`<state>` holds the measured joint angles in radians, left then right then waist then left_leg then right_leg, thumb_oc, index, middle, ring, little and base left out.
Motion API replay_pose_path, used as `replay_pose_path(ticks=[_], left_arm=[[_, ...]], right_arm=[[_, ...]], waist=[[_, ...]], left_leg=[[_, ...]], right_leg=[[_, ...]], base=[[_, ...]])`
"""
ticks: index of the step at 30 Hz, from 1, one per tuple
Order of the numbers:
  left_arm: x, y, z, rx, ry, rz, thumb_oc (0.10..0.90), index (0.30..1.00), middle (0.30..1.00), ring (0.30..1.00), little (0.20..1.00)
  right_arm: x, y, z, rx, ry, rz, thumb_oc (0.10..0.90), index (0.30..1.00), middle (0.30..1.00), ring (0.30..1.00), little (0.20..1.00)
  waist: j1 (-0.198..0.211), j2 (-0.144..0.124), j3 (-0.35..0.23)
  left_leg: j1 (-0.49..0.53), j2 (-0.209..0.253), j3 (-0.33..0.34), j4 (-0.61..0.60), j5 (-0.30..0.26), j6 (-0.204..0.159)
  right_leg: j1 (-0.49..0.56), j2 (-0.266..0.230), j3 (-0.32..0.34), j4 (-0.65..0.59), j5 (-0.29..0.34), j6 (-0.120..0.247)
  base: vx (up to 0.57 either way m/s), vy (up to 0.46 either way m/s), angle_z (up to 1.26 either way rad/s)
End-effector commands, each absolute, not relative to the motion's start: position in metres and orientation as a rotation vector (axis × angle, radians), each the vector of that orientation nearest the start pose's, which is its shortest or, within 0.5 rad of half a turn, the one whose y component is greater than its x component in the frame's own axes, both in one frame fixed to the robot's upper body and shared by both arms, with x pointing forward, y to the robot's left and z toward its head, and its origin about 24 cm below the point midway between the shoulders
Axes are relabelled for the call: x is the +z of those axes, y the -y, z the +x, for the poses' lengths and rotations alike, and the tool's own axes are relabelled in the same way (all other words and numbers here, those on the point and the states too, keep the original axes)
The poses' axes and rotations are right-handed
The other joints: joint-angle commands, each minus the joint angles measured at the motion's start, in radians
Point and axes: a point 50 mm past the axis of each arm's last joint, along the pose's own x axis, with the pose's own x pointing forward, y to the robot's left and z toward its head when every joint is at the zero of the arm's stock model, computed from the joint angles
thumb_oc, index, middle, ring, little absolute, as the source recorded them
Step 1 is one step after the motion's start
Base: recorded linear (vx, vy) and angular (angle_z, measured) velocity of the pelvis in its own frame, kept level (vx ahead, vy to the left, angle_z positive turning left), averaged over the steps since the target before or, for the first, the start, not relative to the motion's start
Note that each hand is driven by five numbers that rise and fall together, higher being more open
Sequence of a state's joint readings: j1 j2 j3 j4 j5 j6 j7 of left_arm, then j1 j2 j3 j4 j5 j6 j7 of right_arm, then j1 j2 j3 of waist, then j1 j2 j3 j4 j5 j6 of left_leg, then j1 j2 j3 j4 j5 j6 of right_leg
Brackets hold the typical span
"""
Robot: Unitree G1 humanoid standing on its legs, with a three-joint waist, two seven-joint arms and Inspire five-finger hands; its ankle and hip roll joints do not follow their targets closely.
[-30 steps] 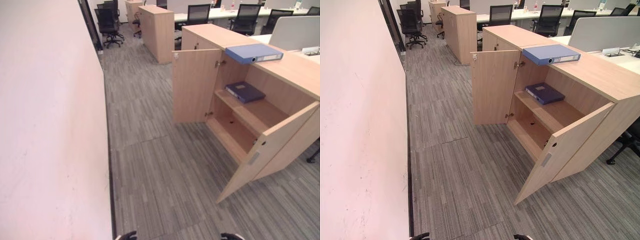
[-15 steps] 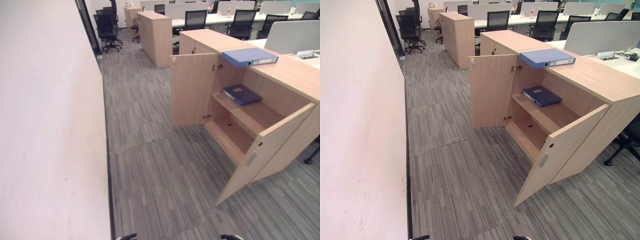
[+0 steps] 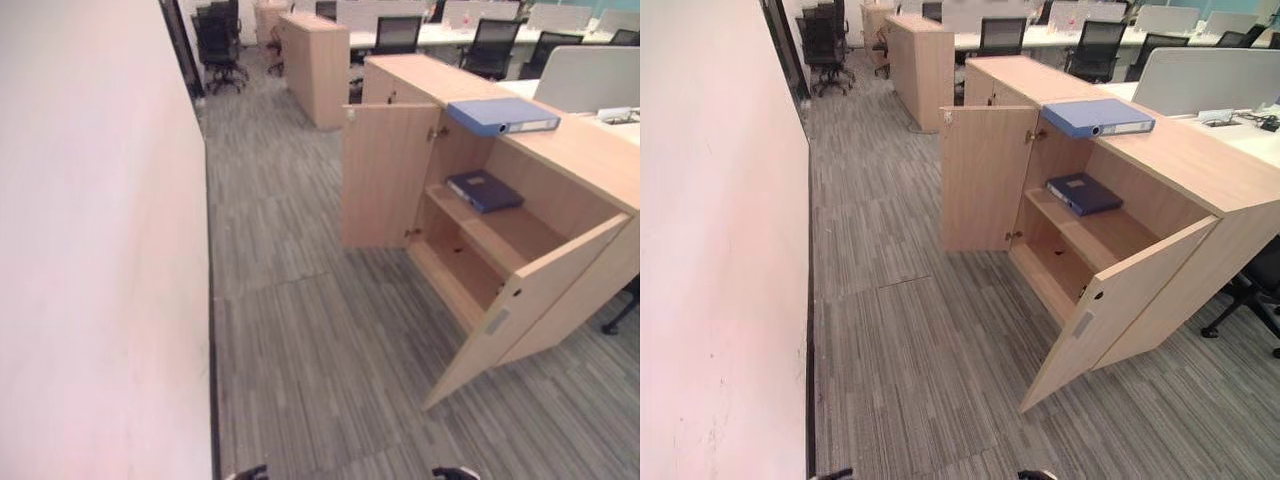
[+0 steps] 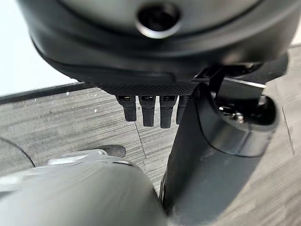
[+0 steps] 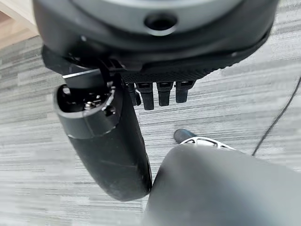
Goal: Put the empty folder in the office cabinet
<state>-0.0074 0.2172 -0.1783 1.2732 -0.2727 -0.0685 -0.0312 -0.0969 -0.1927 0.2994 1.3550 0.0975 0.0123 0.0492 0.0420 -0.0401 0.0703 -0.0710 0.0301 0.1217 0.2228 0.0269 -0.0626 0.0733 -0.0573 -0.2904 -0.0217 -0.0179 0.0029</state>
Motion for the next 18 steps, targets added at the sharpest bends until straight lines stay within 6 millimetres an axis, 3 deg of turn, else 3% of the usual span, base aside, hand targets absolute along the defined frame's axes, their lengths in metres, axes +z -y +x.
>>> replay_pose_path(ticks=[1,3,5,6,9,10,11,14,18], left_arm=[[-0.171,-0.198,0.075,0.089,-1.251,0.01,0.8,0.9,0.9,0.9,0.9],[-0.172,-0.2,0.073,0.093,-1.256,0.011,0.8,0.9,0.9,0.9,0.9],[-0.172,-0.203,0.067,0.111,-1.27,0.015,0.8,0.9,0.9,0.9,0.9],[-0.173,-0.205,0.061,0.134,-1.284,0.012,0.8,0.9,0.9,0.9,0.9],[-0.173,-0.207,0.059,0.148,-1.293,0.009,0.8,0.9,0.9,0.9,0.9],[-0.175,-0.209,0.043,0.165,-1.345,0.008,0.8,0.9,0.9,0.9,0.9],[-0.176,-0.211,0.037,0.167,-1.368,0.023,0.8,0.9,0.9,0.9,0.9],[-0.175,-0.216,0.029,0.187,-1.38,0.024,0.8,0.9,0.9,0.9,0.9],[-0.173,-0.223,0.033,0.203,-1.362,0.037,0.8,0.9,0.9,0.9,0.9]], right_arm=[[-0.166,0.242,0.071,0.066,-1.438,-0.408,0.8,0.9,0.9,0.9,0.9],[-0.165,0.244,0.07,0.058,-1.441,-0.408,0.8,0.9,0.9,0.9,0.9],[-0.164,0.248,0.071,0.045,-1.439,-0.414,0.8,0.9,0.9,0.9,0.9],[-0.163,0.252,0.071,0.037,-1.436,-0.422,0.8,0.9,0.9,0.9,0.9],[-0.163,0.253,0.072,0.033,-1.434,-0.425,0.8,0.9,0.9,0.9,0.9],[-0.164,0.252,0.065,0.051,-1.455,-0.429,0.8,0.9,0.9,0.9,0.9],[-0.165,0.251,0.062,0.057,-1.465,-0.423,0.8,0.9,0.9,0.9,0.9],[-0.167,0.245,0.056,0.082,-1.481,-0.409,0.8,0.9,0.9,0.9,0.9],[-0.168,0.236,0.065,0.127,-1.46,-0.417,0.8,0.9,0.9,0.9,0.9]], waist=[[0.028,0.008,0.065],[0.034,0.004,0.064],[0.054,0.013,0.069],[0.062,0.037,0.072],[0.068,0.043,0.075],[0.071,0.06,0.048],[0.066,0.062,0.035],[0.075,0.051,0.001],[0.095,0.031,-0.009]], left_leg=[[-0.111,0.068,0.031,0.124,0.004,0.004],[-0.134,0.054,0.026,0.098,0.012,0.006],[-0.185,0.03,0.001,-0.073,0.119,-0.02],[-0.207,0.037,-0.006,-0.261,0.203,-0.038],[-0.217,0.04,-0.016,-0.31,0.22,-0.049],[-0.201,0.047,-0.046,-0.31,0.195,-0.051],[-0.187,0.055,-0.032,-0.31,0.205,-0.063],[-0.145,0.051,0.0,-0.31,0.2,-0.052],[-0.113,0.028,0.037,-0.31,0.167,-0.019]], right_leg=[[0.095,0.028,-0.031,-0.066,-0.024,0.008],[0.094,0.025,-0.027,-0.066,-0.027,0.012],[0.096,0.028,-0.021,-0.066,-0.039,0.019],[0.101,0.042,-0.022,-0.066,-0.045,0.019],[0.109,0.045,-0.016,-0.066,-0.052,0.019],[0.13,0.056,-0.001,-0.066,-0.072,0.033],[0.147,0.048,0.0,-0.066,-0.084,0.04],[0.165,0.001,0.013,-0.066,-0.089,0.061],[0.16,-0.061,0.023,-0.066,-0.071,0.1]], base=[[0.06,-0.003,0.25],[0.09,0.041,0.09],[0.19,0.17,0.04],[0.16,0.179,0.05],[0.15,0.128,0.08],[0.31,0.193,-0.14],[0.42,0.267,-0.31],[0.34,0.217,-0.44],[0.26,0.189,-0.31]])
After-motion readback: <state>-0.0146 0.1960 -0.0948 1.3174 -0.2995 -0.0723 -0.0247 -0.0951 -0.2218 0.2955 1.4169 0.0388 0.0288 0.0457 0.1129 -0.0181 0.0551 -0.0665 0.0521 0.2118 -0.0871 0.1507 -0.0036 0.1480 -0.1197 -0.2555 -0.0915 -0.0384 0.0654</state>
